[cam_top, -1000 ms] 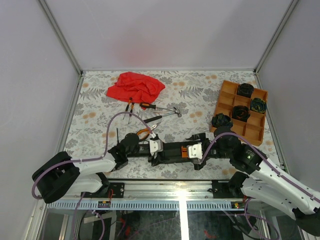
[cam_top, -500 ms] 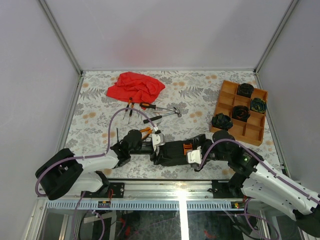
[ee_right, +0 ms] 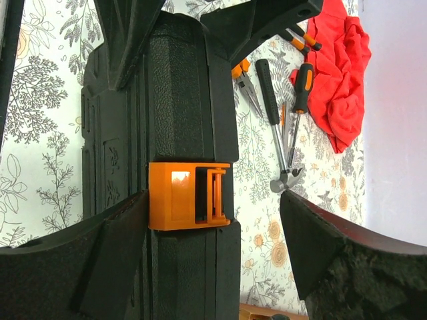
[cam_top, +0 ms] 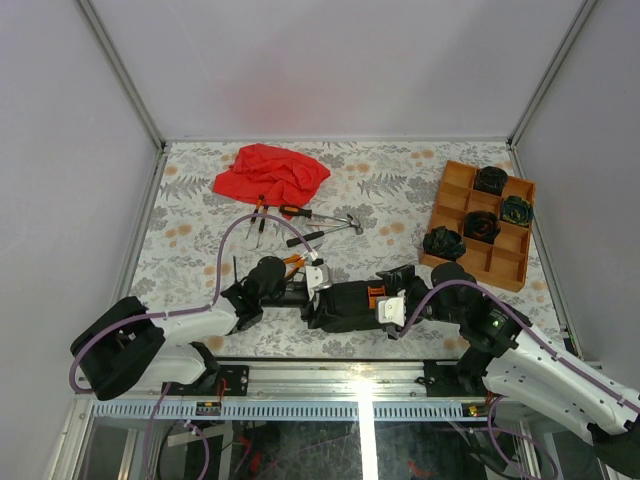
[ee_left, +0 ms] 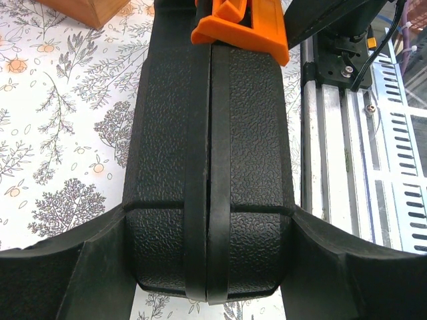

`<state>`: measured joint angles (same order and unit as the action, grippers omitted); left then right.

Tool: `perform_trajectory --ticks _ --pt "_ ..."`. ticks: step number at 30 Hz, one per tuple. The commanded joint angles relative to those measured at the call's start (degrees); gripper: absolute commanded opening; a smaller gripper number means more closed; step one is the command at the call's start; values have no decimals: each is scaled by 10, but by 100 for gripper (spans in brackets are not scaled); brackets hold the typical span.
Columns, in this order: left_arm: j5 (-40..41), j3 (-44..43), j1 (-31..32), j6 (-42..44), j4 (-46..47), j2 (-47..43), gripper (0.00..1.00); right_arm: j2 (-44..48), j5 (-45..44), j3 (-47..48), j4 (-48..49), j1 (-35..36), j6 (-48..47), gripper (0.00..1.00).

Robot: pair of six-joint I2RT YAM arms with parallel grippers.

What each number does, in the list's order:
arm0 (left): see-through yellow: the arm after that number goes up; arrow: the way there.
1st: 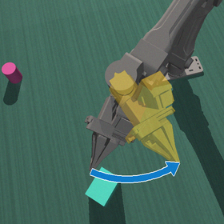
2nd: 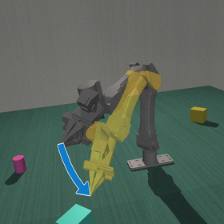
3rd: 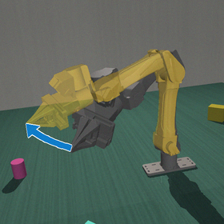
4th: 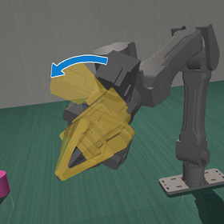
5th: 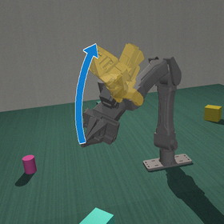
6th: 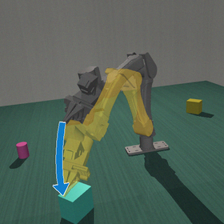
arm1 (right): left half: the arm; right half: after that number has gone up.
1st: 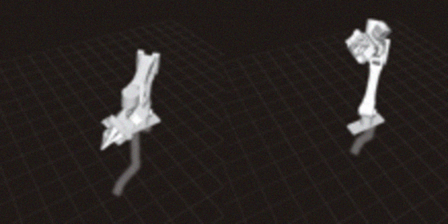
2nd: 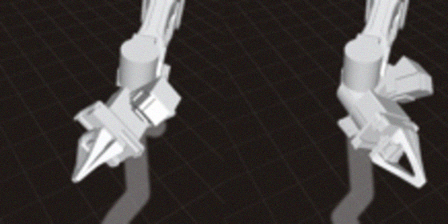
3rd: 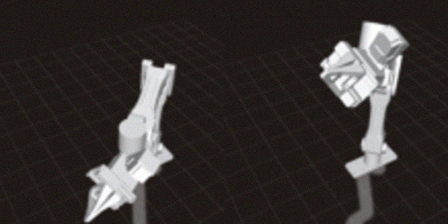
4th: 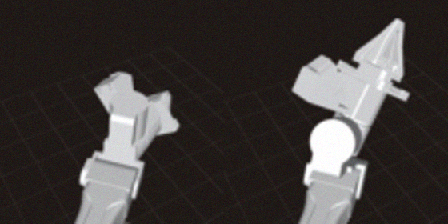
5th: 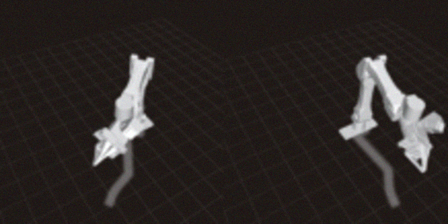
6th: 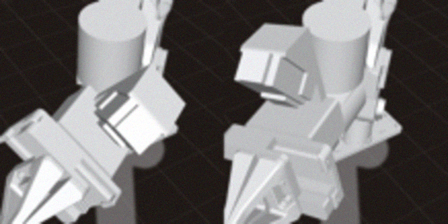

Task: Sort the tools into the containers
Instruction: Adjust the storage box at the center of the board.

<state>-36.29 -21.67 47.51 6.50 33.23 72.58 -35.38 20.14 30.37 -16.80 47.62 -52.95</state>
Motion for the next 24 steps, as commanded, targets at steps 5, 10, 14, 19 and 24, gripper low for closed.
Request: perform_trajectory --ticks 5,10,14,19,24 --pt "-20 -9 1 27 -20 -11 17 -3 -69 33 97 1 33 83" --pt "-18 -7 1 33 -24 -11 17 -14 -72 50 97 1 38 82" --pt "-17 -8 0 38 -27 -7 17 -11 -69 69 91 1 40 82" --pt "-17 -9 0 43 -31 -1 17 -8 -81 85 85 1 37 82" --pt "-18 -10 0 46 -33 -1 17 -17 -116 83 100 1 35 82"
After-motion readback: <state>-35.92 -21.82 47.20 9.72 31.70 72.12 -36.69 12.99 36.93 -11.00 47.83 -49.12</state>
